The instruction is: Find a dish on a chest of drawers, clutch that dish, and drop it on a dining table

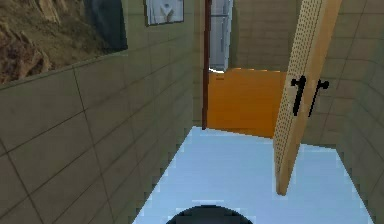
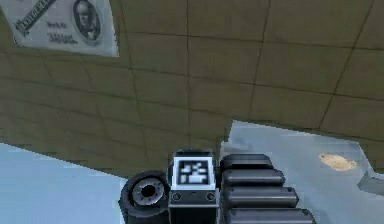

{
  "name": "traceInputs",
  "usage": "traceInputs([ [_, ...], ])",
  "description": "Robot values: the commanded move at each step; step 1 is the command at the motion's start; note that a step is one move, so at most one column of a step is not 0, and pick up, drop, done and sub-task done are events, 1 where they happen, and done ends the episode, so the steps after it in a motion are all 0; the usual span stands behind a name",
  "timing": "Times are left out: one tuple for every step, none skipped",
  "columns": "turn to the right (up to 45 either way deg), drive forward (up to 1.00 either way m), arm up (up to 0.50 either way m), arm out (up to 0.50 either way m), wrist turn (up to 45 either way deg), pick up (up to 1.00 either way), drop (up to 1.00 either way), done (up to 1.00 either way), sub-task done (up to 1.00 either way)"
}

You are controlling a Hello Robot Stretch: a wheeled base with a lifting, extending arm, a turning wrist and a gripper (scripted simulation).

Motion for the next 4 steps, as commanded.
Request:
traceInputs([
  [0.0,0.05,0.0,0.0,0.0,0.0,0.0,0.0,0.0],
  [15.0,0.0,0.0,0.0,0.0,0.0,0.0,0.0,0.0],
  [3.0,0.0,0.0,0.0,0.0,0.0,0.0,0.0,0.0],
  [0.0,1.0,0.0,0.0,0.0,0.0,0.0,0.0,0.0],
])
